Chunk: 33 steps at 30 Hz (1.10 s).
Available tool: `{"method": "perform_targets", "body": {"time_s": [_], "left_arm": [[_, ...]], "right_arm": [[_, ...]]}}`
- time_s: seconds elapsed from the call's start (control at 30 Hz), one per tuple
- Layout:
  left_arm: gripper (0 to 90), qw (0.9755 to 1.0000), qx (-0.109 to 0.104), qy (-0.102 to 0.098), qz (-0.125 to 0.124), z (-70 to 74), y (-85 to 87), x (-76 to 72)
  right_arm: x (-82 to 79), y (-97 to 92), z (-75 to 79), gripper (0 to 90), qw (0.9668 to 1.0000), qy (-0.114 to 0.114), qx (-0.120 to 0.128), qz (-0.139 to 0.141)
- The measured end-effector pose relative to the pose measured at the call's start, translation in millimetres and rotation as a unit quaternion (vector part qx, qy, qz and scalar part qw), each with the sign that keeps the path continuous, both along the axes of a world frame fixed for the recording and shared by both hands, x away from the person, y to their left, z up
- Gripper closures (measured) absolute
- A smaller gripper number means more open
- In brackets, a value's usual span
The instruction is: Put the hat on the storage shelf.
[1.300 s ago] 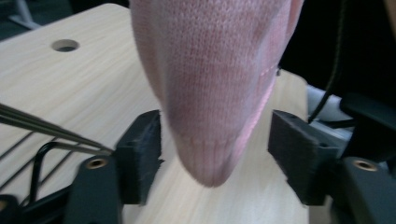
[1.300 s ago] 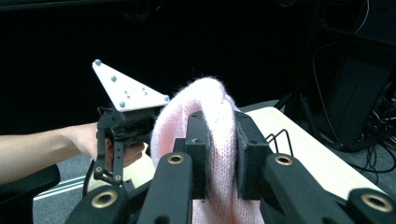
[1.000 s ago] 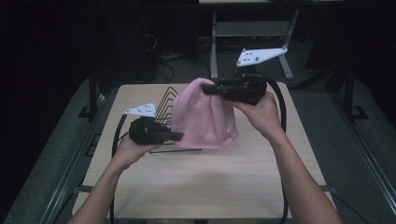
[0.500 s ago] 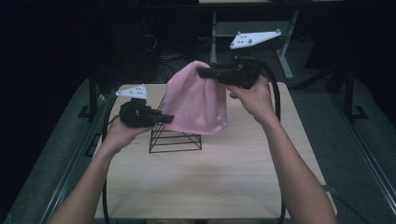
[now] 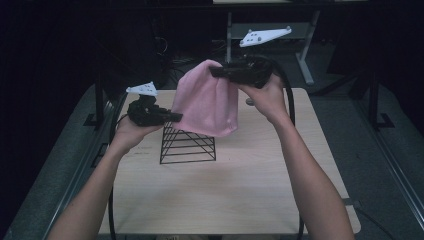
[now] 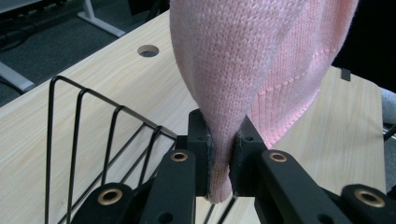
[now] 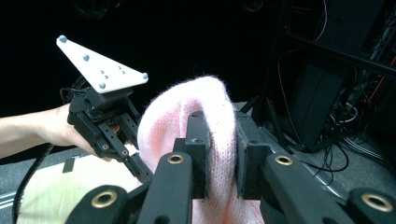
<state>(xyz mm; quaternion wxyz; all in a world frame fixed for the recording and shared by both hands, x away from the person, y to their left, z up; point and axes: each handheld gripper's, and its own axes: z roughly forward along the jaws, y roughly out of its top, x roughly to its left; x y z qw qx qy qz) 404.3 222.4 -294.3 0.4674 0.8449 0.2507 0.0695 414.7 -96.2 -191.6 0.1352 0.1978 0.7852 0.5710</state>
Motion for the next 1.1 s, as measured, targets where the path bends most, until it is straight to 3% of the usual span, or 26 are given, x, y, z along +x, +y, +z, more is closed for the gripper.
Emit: {"method": "perform_targets", "body": {"time_s": [0.2,0.47,0.7,1.1], "left_arm": [[79.3,1.0,0.001,0.005,0.005,-3.8,-1.7,6.1],[79.0,0.9994,0.035,-0.001,-0.005,-4.0,3.7,-0.7],[78.6,0.9995,0.029,0.003,0.009,-9.7,18.0,-6.0],[80.8,0.9988,0.044,0.011,0.02,-21.9,33.7,-11.5]], "right_arm": [[9.4,2.6,-2.3,77.7,0.9999,-0.001,-0.011,-0.006],[8.8,7.9,-8.3,77.6,0.9999,0.007,-0.003,0.01],[4.3,18.1,-11.7,77.3,0.9996,0.01,-0.011,0.026],[2.8,35.0,-19.5,77.1,0.998,0.009,-0.032,0.054]]}}
